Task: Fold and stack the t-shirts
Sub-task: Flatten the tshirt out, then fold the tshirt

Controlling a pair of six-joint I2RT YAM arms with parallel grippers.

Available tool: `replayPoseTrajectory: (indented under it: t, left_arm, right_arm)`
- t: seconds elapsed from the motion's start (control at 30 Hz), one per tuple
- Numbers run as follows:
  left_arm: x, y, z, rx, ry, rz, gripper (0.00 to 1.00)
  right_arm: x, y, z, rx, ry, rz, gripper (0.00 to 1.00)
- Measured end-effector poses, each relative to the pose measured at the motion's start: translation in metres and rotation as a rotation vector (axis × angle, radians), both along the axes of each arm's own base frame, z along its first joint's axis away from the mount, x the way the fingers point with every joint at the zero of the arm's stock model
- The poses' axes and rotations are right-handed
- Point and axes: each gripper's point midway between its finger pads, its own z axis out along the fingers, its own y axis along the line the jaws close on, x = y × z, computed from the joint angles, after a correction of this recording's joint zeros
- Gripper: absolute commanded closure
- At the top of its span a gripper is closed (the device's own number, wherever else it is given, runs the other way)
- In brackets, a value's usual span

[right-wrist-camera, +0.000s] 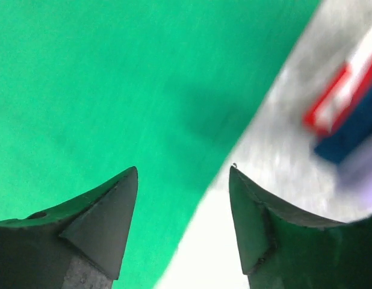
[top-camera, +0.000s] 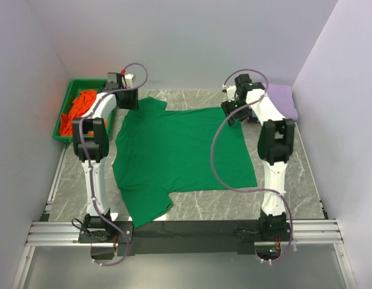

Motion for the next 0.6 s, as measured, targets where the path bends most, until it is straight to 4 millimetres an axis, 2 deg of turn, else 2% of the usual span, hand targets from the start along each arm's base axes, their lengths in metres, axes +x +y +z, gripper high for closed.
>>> replayPoseTrajectory:
  t: [0.07,0.13,0.17,0.23,0.27,0.3,0.33,0.4,0.5,0.6]
  left_arm:
    - [-0.013,-0.001,0.031,0.004,-0.038,-0.029,0.37]
    - [-0.03,-0.002,0.064,0.012,-0.076,-0.066,0.39]
    - [-0.041,-0.004,0.084,0.017,-0.106,-0.106,0.42]
    - [-0.065,-0.008,0.114,0.027,-0.14,-0.19,0.47]
    - [-0.077,-0.011,0.122,0.032,-0.15,-0.233,0.51]
    - [-0.091,-0.012,0.125,0.035,-0.15,-0.268,0.53]
    - [-0.11,-0.014,0.12,0.037,-0.125,-0.311,0.57]
    - [-0.141,-0.015,0.1,0.036,-0.05,-0.367,0.57]
    - [-0.198,-0.012,0.043,0.031,0.135,-0.433,0.59]
    - [-0.252,-0.007,-0.001,0.033,0.299,-0.479,0.59]
  right_arm:
    - [-0.021,0.001,0.025,0.008,-0.011,0.034,0.31]
    - [-0.042,0.001,0.048,0.013,-0.019,0.068,0.35]
    - [-0.053,0.001,0.057,0.016,-0.022,0.085,0.4]
    - [-0.077,0.001,0.064,0.017,0.001,0.118,0.47]
    - [-0.09,0.002,0.062,0.017,0.031,0.135,0.56]
    - [-0.1,0.002,0.058,0.015,0.056,0.149,0.59]
    - [-0.114,0.003,0.048,0.012,0.103,0.163,0.64]
    - [-0.14,0.001,0.028,0.001,0.2,0.183,0.68]
    - [-0.186,-0.004,-0.007,-0.028,0.355,0.205,0.71]
    - [-0.219,-0.01,-0.025,-0.053,0.458,0.212,0.72]
